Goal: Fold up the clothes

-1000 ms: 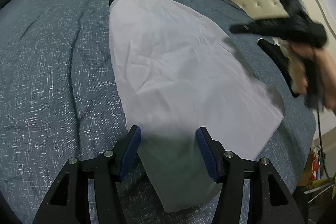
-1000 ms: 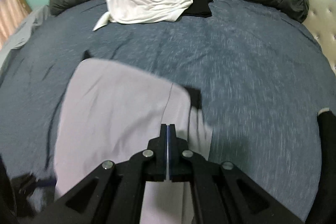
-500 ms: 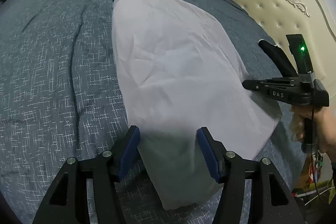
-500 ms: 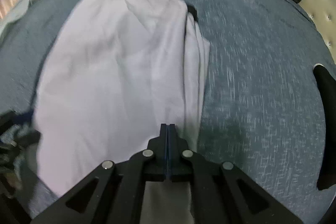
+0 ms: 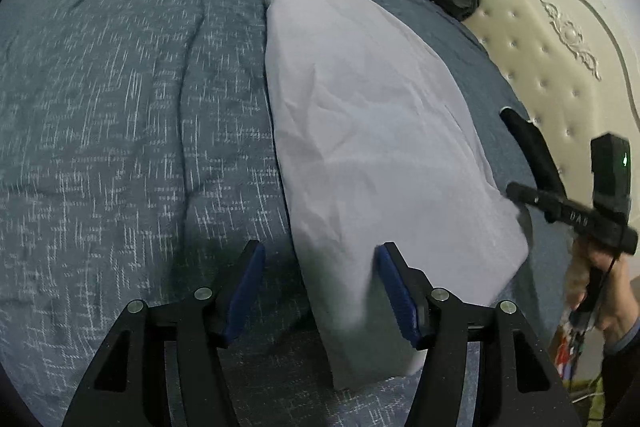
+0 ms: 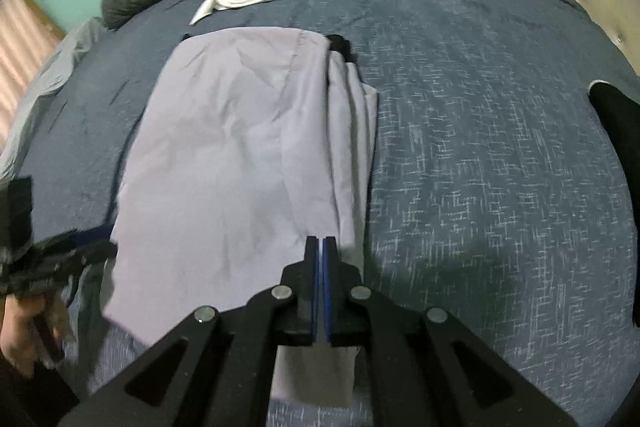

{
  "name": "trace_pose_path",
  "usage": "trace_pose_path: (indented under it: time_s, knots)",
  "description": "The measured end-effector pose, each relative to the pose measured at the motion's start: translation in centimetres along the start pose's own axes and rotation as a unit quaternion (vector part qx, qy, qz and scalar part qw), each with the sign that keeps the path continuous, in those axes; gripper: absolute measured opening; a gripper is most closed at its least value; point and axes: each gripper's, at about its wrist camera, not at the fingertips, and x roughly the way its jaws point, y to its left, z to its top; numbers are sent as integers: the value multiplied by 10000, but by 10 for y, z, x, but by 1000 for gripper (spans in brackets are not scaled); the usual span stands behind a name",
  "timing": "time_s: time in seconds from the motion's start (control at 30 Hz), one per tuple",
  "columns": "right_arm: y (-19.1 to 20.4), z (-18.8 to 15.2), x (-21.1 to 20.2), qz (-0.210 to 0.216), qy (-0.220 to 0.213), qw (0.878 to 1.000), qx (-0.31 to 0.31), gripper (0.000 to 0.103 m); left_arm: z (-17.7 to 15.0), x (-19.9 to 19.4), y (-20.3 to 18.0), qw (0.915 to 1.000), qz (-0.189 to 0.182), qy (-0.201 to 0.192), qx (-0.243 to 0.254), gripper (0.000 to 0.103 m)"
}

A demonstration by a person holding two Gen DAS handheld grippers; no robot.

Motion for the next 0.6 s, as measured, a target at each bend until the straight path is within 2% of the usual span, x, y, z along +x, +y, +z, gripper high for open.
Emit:
trace_pose_path:
  time_s: [0.2,0.43,0.6]
  knots:
    - [-3,-13,6,225,134,9996,-80,2,-11,-1,-7,9999,3,91,63,63]
    - [-4,-26,12,364,317,9986,-222,2,-21,0,1,9993,-212,220,-198,66]
    - [-7,-30,5,491,326,9982,-134,1,-24,-2,-1,9991,-227,272,-250,68]
